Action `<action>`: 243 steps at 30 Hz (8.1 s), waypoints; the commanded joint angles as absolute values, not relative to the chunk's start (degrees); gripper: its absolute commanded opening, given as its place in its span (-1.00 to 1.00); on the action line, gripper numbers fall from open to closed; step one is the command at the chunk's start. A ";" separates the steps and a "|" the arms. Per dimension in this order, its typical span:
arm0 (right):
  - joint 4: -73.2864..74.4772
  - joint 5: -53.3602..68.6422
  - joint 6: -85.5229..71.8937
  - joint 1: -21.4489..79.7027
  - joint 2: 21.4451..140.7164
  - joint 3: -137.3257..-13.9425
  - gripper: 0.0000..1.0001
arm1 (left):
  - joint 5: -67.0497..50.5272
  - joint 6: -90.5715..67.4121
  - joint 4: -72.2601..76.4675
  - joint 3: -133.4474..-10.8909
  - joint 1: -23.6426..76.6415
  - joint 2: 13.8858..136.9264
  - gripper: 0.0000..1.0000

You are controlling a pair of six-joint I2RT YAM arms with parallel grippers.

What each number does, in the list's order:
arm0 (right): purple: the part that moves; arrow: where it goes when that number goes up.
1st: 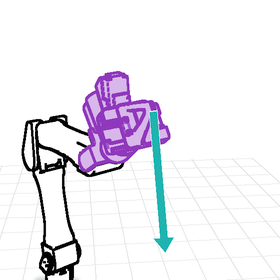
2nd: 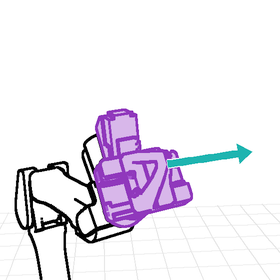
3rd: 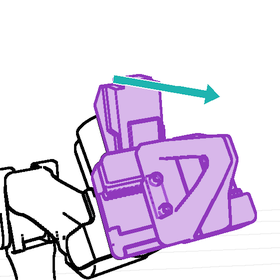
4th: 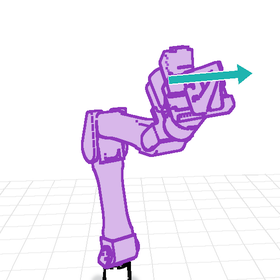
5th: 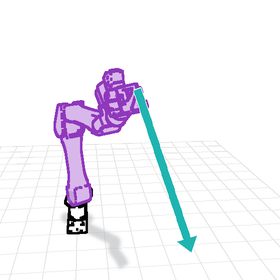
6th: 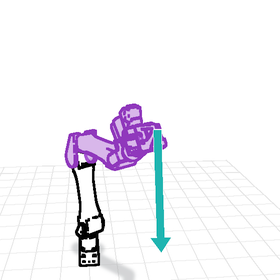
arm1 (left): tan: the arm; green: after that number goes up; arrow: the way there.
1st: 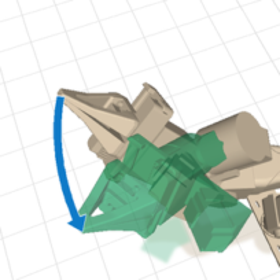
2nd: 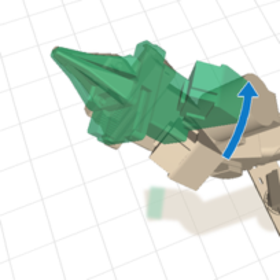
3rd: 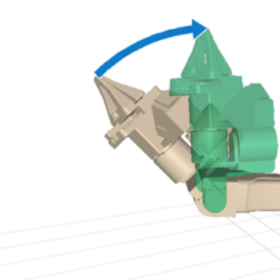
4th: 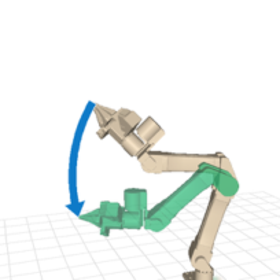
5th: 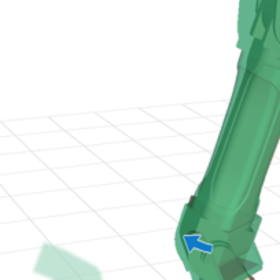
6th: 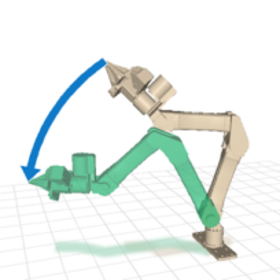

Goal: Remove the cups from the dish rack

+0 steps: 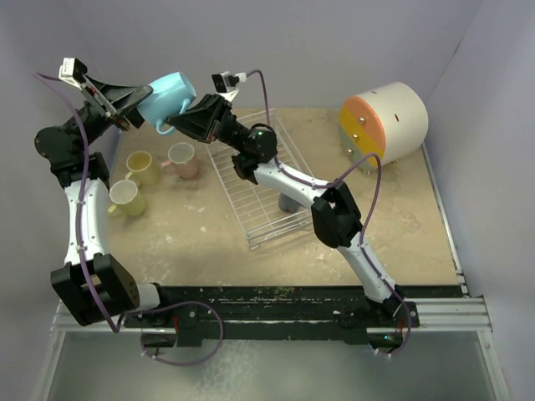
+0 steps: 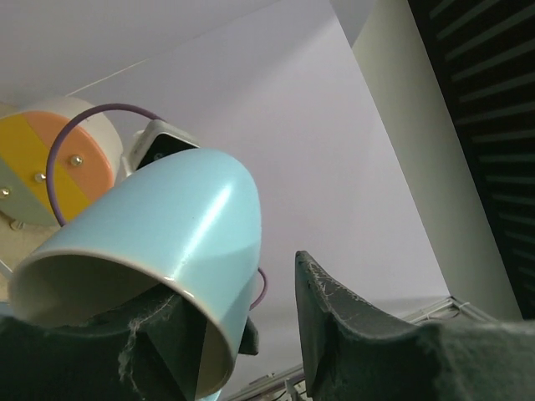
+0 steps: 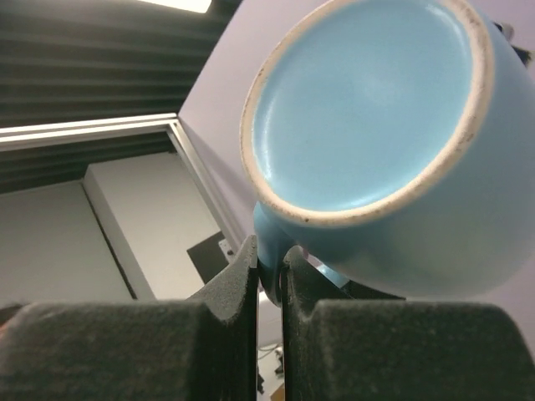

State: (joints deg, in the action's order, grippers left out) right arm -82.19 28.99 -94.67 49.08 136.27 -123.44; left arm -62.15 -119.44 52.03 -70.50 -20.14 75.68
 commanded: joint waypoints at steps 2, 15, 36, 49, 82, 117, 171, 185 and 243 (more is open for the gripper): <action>-77.78 42.16 -96.91 51.50 134.64 -121.90 -1.00 | -57.81 -125.30 57.63 -75.06 -18.63 73.69 -0.25; -74.89 43.46 -91.03 49.87 126.98 -108.62 -0.22 | -57.75 -116.91 58.87 -72.77 -18.81 74.56 -1.00; -7.35 22.41 -43.71 36.04 85.47 -86.29 1.00 | -60.09 3.61 -54.11 -103.61 -19.34 74.07 -1.00; 8.36 7.24 -35.88 36.09 78.23 -82.92 1.00 | -29.42 39.26 -71.48 -85.61 -8.44 68.30 -1.00; 21.77 -11.45 -43.83 39.59 77.00 -78.76 0.95 | -7.45 51.99 -44.16 -48.24 -17.61 67.95 -1.00; 30.94 -14.64 -25.08 38.98 89.71 -80.55 1.00 | -17.38 59.13 -66.54 -64.95 -22.50 68.43 0.29; 29.22 -0.70 -15.78 36.36 91.67 -75.52 0.91 | -37.45 54.12 -88.68 -88.98 -22.41 67.87 0.97; 28.53 -0.63 -14.44 38.67 98.79 -77.35 0.25 | -36.98 51.67 -88.68 -90.44 -22.41 69.80 0.97; -23.02 14.71 -45.48 51.00 88.08 -85.48 -1.00 | -77.79 -91.08 35.30 -61.02 -22.41 65.76 0.99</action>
